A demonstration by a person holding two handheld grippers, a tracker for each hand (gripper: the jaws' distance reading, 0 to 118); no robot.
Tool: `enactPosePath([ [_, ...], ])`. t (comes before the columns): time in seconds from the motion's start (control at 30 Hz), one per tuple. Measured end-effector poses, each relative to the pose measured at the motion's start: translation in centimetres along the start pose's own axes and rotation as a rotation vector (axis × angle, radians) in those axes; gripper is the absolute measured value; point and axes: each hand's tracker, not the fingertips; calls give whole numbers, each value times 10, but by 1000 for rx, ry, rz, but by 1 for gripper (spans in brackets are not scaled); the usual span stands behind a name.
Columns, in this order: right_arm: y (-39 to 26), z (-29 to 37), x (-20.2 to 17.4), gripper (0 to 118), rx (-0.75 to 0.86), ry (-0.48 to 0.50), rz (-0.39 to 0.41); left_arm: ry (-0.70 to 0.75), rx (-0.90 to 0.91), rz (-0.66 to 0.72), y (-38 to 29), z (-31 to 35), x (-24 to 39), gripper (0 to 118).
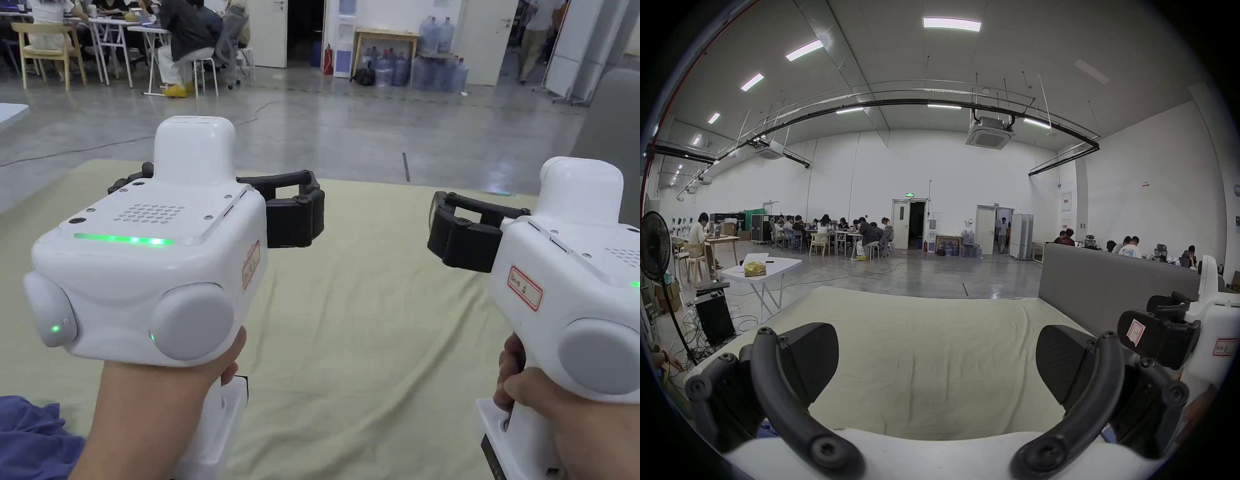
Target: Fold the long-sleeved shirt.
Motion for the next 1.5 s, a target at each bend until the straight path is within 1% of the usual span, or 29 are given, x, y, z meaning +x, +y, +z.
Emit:
enactPosePath([
  [0.8, 0, 1, 0, 118, -9, 12, -10, -18, 12, -30, 2, 3, 3, 118],
  [1.2, 1, 2, 3, 118, -18, 1, -17, -15, 2, -8, 2, 2, 1, 118],
  [1.5, 1, 4, 1, 118, -16, 3, -14, -9, 9, -24, 3, 6, 1, 118],
])
